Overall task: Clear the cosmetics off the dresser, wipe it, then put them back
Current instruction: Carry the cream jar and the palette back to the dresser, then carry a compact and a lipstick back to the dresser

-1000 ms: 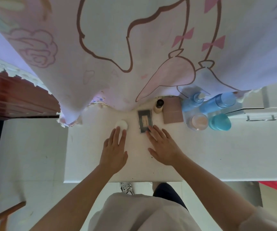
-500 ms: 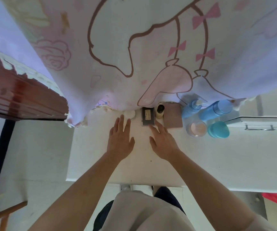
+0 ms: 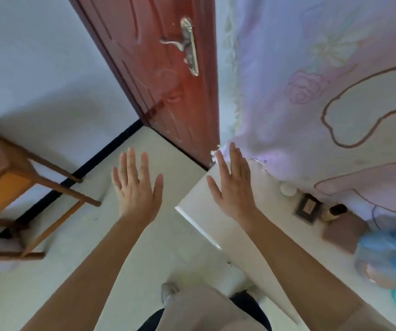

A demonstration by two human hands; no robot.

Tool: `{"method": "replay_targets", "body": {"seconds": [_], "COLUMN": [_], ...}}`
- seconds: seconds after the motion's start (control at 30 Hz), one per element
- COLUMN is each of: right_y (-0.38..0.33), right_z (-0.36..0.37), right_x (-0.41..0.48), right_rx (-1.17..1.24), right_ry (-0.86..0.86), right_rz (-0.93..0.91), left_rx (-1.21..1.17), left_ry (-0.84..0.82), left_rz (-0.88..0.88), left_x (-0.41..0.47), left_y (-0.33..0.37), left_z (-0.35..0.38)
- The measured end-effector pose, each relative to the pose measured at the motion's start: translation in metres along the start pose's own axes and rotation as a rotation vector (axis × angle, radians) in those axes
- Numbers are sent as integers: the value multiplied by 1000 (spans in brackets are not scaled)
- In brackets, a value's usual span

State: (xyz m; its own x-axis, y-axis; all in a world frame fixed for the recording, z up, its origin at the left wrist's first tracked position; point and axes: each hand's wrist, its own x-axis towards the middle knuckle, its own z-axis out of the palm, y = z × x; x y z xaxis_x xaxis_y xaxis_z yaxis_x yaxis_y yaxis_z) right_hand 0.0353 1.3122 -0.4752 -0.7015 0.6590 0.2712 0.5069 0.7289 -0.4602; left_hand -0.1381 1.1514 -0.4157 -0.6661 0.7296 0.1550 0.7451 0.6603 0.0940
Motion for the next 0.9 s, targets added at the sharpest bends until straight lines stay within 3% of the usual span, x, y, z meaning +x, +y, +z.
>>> {"method": "replay_targets", "body": {"seconds": [0.13, 0.37, 0.53, 0.73, 0.9], "right_y": [-93, -346, -503, -604, -656], "right_z": [22, 99, 154, 229, 301], "right_x": [41, 91, 95, 92, 128], "right_rx": [-13, 37, 66, 55, 15], "right_ry": [23, -30, -89, -207, -301], "right_rz": [-93, -306, -485, -633, -633], "left_rx": [-13, 66, 99, 26, -4], "left_ry": [144, 371, 414, 372, 297], "left_rz": [-84, -255, -468, -622, -692], "left_x": [-12, -60, -112, -140, -124], "left_y": [-88, -325, -465, -569, -646], "left_z": [-54, -158, -191, -174, -150]}}
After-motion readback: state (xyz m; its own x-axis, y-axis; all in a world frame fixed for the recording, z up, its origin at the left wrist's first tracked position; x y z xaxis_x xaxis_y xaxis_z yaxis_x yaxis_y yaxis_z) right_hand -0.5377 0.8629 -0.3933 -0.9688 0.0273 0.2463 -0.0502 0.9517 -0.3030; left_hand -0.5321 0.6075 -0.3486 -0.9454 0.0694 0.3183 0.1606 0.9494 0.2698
